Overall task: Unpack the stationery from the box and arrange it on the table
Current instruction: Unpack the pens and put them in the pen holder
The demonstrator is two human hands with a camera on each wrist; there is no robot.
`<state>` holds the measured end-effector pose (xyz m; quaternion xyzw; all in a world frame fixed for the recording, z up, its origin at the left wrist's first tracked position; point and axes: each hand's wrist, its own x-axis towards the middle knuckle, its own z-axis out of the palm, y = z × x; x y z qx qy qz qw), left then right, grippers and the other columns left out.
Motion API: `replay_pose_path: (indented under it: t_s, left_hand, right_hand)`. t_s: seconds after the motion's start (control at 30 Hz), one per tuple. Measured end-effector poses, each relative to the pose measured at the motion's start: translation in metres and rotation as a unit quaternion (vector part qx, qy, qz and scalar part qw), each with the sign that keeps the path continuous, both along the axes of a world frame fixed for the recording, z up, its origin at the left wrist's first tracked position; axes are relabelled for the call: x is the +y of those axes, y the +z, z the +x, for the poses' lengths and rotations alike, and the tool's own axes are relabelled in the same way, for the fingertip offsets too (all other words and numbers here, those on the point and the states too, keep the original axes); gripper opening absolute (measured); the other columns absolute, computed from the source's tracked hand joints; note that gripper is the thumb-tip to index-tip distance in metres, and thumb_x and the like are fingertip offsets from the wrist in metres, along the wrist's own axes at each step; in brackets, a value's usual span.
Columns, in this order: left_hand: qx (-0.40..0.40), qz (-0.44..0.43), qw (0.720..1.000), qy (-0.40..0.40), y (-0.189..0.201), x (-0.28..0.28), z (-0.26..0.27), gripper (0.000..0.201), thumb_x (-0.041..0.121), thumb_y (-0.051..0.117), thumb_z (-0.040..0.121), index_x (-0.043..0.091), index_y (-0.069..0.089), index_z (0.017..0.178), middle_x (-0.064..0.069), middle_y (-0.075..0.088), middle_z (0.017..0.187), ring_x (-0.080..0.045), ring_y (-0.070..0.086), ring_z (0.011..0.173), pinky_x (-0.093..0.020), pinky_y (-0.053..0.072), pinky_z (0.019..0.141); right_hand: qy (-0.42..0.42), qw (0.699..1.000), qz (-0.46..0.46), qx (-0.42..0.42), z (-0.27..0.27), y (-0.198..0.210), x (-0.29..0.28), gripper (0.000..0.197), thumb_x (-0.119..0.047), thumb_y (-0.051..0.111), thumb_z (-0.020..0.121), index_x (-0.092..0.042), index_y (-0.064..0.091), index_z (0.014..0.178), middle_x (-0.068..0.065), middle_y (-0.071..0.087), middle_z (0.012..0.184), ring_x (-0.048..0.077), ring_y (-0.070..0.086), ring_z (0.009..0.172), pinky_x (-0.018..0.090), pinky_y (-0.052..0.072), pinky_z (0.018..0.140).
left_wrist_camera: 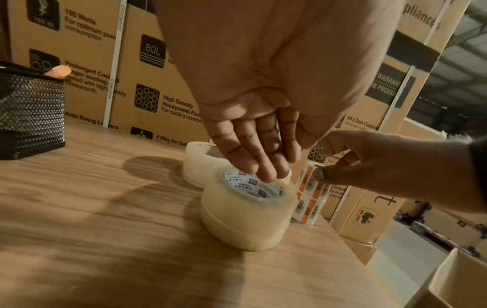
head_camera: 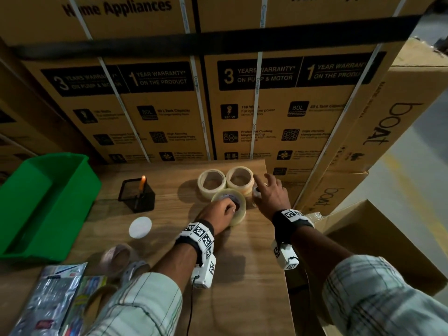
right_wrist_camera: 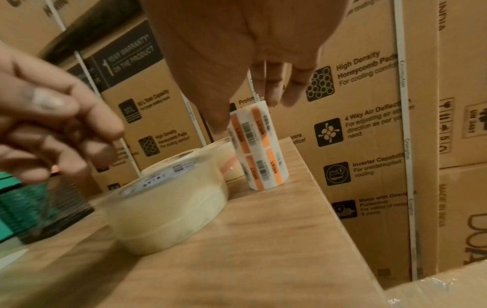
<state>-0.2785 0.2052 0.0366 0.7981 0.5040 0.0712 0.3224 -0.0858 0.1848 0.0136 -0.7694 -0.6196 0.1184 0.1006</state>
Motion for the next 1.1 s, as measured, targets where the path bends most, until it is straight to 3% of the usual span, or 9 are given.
replay_pose_path:
  t_s: [0.1, 0.23, 0.4, 0.57, 0.83, 1.1]
  left_hand:
    - [-0.015, 0.01, 1.0, 0.008, 0.004, -0.003, -0.006, 0.019, 0.024, 0.052, 0.094, 0.018, 0.065, 0.106, -0.004, 0.068, 0.113, -0.023, 0.062, 0.104, -0.034, 0.049, 0.09]
    - [-0.005, 0.023, 1.0, 0.015, 0.008, -0.011, -0.027, 0.018, 0.026, 0.054, 0.092, 0.019, 0.064, 0.106, -0.005, 0.069, 0.105, -0.024, 0.063, 0.097, -0.029, 0.048, 0.08]
    - [-0.021, 0.036, 0.999, 0.032, 0.02, -0.025, -0.071, 0.013, 0.023, 0.053, 0.091, 0.017, 0.063, 0.096, -0.008, 0.069, 0.098, -0.028, 0.063, 0.092, -0.034, 0.051, 0.078]
    - [-0.024, 0.031, 0.996, 0.082, 0.022, -0.036, -0.148, 0.018, 0.024, 0.054, 0.091, 0.019, 0.066, 0.104, -0.003, 0.07, 0.107, -0.023, 0.063, 0.099, -0.03, 0.05, 0.084]
    - [-0.024, 0.032, 0.985, 0.169, 0.019, -0.059, -0.314, 0.013, 0.022, 0.054, 0.089, 0.019, 0.065, 0.095, -0.004, 0.072, 0.1, -0.026, 0.064, 0.094, -0.035, 0.052, 0.081]
    - [-0.009, 0.023, 0.984, 0.177, -0.003, -0.08, -0.418, 0.016, 0.017, 0.051, 0.092, 0.011, 0.064, 0.1, -0.013, 0.069, 0.101, -0.03, 0.063, 0.095, -0.034, 0.047, 0.078]
  right_hand:
    - [0.006, 0.998, 0.058, -0.021, -0.016, 0.006, -0.011, 0.063, -0.038, 0.061, 0.085, -0.029, 0.03, 0.139, 0.015, 0.033, 0.143, 0.035, 0.042, 0.124, 0.049, 0.045, 0.094]
    - [0.023, 0.995, 0.083, -0.041, -0.04, 0.013, -0.026, 0.049, -0.032, 0.06, 0.085, -0.023, 0.042, 0.129, 0.014, 0.045, 0.132, 0.035, 0.049, 0.112, 0.047, 0.046, 0.086]
    - [0.135, 0.985, 0.098, -0.049, -0.086, 0.02, -0.041, 0.028, -0.022, 0.061, 0.08, -0.018, 0.059, 0.108, 0.013, 0.057, 0.105, 0.036, 0.057, 0.09, 0.044, 0.05, 0.073]
    - [0.236, 0.969, 0.068, -0.014, -0.154, 0.02, -0.041, 0.022, -0.017, 0.058, 0.081, -0.011, 0.064, 0.101, 0.017, 0.059, 0.096, 0.039, 0.06, 0.08, 0.044, 0.053, 0.064]
    - [0.291, 0.955, 0.05, -0.014, -0.304, 0.033, -0.049, 0.031, -0.022, 0.056, 0.086, -0.016, 0.062, 0.116, 0.013, 0.06, 0.116, 0.037, 0.059, 0.1, 0.042, 0.05, 0.076]
    - [0.312, 0.95, 0.025, -0.015, -0.41, 0.033, -0.065, 0.029, -0.022, 0.052, 0.086, -0.013, 0.063, 0.111, 0.015, 0.059, 0.108, 0.037, 0.057, 0.097, 0.042, 0.05, 0.076]
